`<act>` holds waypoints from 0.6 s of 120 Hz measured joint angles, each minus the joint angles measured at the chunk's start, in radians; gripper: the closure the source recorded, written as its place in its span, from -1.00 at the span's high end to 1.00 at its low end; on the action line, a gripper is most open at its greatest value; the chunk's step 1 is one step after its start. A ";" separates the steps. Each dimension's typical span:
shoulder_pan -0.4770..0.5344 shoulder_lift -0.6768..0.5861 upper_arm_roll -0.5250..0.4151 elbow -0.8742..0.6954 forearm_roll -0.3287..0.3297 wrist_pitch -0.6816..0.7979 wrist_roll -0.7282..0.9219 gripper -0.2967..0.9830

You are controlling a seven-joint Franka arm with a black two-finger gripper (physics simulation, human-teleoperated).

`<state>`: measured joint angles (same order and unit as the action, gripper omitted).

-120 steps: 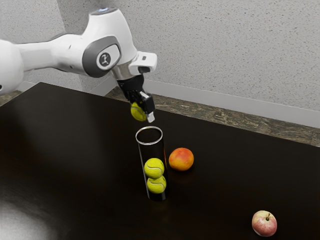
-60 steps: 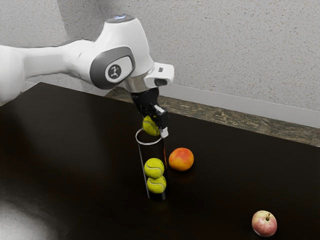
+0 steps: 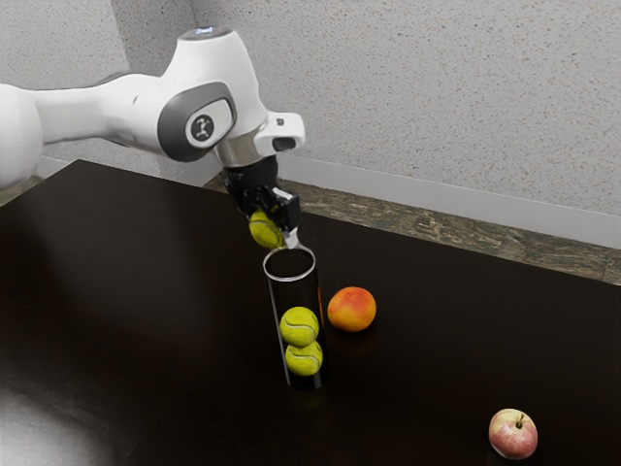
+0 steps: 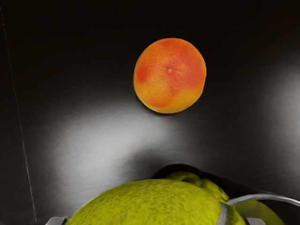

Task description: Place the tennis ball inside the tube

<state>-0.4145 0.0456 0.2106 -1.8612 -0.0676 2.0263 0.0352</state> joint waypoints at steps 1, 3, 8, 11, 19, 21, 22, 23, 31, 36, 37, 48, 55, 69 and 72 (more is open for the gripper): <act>0.001 0.000 0.000 0.000 0.000 0.000 -0.001 0.05; 0.003 0.000 -0.001 0.000 0.000 0.000 -0.002 0.05; 0.003 0.000 -0.001 0.000 0.000 0.000 -0.006 0.05; 0.001 0.000 -0.002 0.000 0.000 0.000 -0.009 0.05; -0.013 0.000 -0.002 0.000 0.000 0.001 -0.014 0.05; -0.018 0.001 -0.002 0.000 0.000 0.001 -0.015 0.05; -0.020 0.001 -0.002 0.001 0.000 0.001 -0.016 0.05; -0.022 0.001 -0.002 0.001 0.000 0.001 -0.017 0.05; -0.037 0.013 -0.003 0.017 0.000 0.000 -0.021 0.05; -0.038 0.025 -0.006 0.033 0.000 -0.001 -0.023 0.05; -0.038 0.028 -0.007 0.036 0.000 -0.001 -0.023 0.05; -0.021 0.054 -0.009 0.067 0.002 -0.004 -0.027 0.04; 0.002 0.069 -0.016 0.089 0.004 -0.005 -0.029 0.05; 0.013 0.103 -0.022 0.128 0.006 -0.010 -0.032 0.05; 0.013 0.109 -0.024 0.134 0.006 -0.011 -0.033 0.05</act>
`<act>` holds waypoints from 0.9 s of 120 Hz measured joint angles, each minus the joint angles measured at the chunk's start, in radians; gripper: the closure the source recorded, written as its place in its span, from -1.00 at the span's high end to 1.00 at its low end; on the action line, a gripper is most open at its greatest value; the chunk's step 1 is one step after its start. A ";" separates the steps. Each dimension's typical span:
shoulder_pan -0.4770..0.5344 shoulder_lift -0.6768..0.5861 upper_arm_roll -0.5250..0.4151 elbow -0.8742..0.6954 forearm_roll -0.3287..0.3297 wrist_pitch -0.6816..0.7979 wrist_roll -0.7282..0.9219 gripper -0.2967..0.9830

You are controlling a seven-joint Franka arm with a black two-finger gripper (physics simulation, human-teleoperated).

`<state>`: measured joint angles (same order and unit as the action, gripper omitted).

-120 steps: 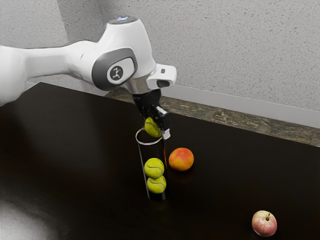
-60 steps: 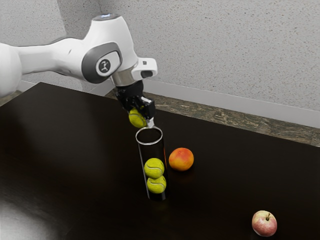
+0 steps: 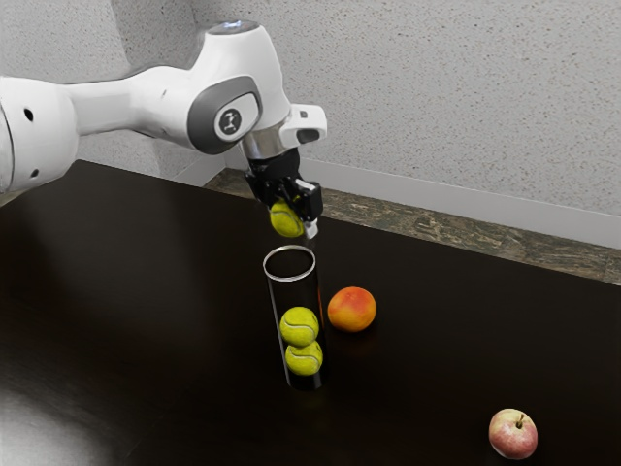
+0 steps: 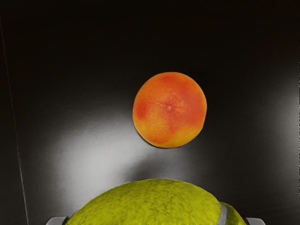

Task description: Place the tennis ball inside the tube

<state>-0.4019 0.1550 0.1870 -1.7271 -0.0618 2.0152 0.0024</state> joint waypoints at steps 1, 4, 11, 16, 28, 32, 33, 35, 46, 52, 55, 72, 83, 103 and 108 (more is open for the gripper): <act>0.002 0.002 -0.002 0.003 0.000 0.000 0.000 0.04; 0.006 0.009 -0.007 0.010 0.000 -0.002 -0.001 0.04; 0.019 0.027 -0.016 0.031 0.000 -0.005 -0.002 0.04; 0.031 0.041 -0.023 0.049 0.000 -0.009 -0.003 0.04; 0.029 0.029 -0.035 0.043 0.001 -0.025 -0.006 0.05; 0.021 0.014 -0.037 0.025 0.001 -0.031 -0.007 0.05; 0.019 0.011 -0.038 0.021 0.001 -0.033 -0.007 0.05; 0.016 0.002 -0.041 0.013 0.001 -0.035 -0.008 0.05; -0.001 -0.037 -0.057 -0.023 0.001 -0.047 -0.013 0.05; -0.009 -0.056 -0.064 -0.037 0.001 -0.053 -0.017 0.05; -0.013 -0.068 -0.066 -0.047 0.001 -0.056 -0.019 0.05; -0.022 -0.104 -0.072 -0.092 0.001 -0.067 -0.028 0.05; -0.017 -0.108 -0.072 -0.102 0.001 -0.071 -0.034 0.05; 0.004 -0.109 -0.071 -0.107 0.001 -0.074 -0.042 0.05; 0.008 -0.107 -0.071 -0.107 0.001 -0.075 -0.044 0.05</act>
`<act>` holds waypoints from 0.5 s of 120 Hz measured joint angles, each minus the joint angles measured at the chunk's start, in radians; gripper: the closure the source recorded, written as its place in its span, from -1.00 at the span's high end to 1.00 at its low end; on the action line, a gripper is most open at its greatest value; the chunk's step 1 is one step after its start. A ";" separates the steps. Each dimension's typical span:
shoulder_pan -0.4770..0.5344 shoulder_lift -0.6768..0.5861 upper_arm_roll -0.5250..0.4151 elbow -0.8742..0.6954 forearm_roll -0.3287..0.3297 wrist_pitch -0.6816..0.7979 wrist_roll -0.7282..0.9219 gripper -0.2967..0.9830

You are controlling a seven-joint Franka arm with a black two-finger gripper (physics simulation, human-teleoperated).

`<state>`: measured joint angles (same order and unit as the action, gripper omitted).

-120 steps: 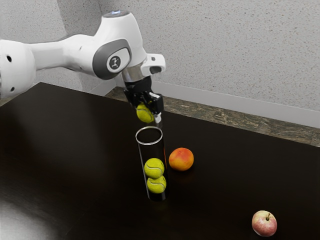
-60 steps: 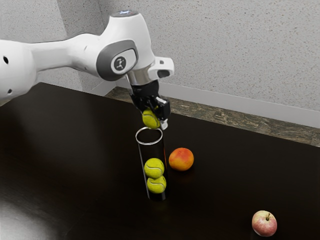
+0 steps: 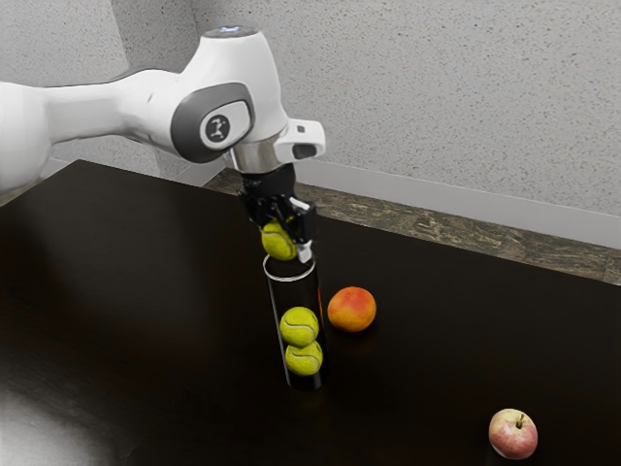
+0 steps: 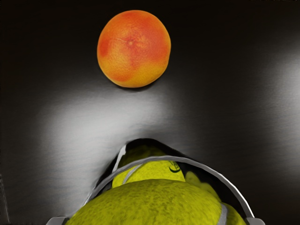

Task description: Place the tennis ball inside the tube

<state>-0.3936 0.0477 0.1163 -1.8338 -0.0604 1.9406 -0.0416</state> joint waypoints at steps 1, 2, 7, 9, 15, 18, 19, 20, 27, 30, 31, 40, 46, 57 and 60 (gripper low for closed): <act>0.001 0.000 0.000 0.000 0.000 0.000 0.000 0.05; 0.001 0.001 0.000 0.000 0.000 0.000 -0.001 0.06; 0.003 0.003 0.001 0.000 -0.002 0.000 -0.001 0.13; 0.002 0.003 0.001 0.001 -0.003 0.000 -0.001 0.15; 0.001 0.004 0.001 0.001 -0.005 0.000 -0.002 0.21; 0.000 0.004 0.002 0.002 -0.005 0.000 -0.002 0.25; -0.001 0.004 0.002 0.002 -0.006 0.000 -0.002 0.26; -0.001 0.004 0.002 0.002 -0.006 -0.001 -0.002 0.27; -0.006 0.005 0.002 0.002 -0.007 0.000 -0.003 0.33; -0.008 0.004 0.003 0.003 -0.007 0.000 -0.003 0.35; -0.009 0.003 0.003 0.003 -0.007 0.000 -0.003 0.35; -0.018 -0.032 0.010 0.020 -0.008 -0.035 -0.003 0.40; -0.021 -0.041 0.019 0.120 0.004 -0.104 -0.004 0.42; -0.065 -0.040 0.073 0.290 0.036 -0.222 -0.002 0.45; -0.070 -0.039 0.081 0.311 0.045 -0.248 -0.002 0.46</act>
<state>-0.4637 0.0090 0.1976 -1.5230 -0.0151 1.6922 -0.0436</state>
